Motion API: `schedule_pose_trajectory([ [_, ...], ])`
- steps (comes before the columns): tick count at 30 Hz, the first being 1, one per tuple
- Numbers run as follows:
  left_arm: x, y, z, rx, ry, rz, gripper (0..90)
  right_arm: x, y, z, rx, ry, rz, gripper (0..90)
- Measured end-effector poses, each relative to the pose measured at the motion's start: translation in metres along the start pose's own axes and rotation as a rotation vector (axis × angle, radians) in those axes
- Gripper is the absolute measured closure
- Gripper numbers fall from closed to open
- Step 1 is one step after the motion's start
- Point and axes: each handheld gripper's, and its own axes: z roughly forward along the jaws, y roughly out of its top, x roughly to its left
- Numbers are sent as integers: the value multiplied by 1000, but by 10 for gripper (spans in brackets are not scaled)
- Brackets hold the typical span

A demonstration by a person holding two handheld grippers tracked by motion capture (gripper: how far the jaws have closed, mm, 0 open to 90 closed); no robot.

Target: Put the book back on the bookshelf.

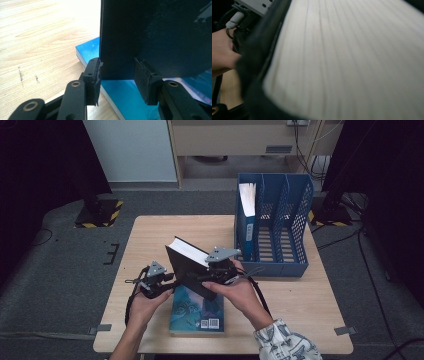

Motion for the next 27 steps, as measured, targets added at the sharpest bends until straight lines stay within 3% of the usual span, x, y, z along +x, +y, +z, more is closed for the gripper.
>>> schedule_pose_trajectory([
  [9,5,5,7,-3,-5,-1,567,5,2,2,1,-42,3,389],
  [27,4,3,8,-25,1,-5,552,4,4,2,-30,-19,31,324],
])
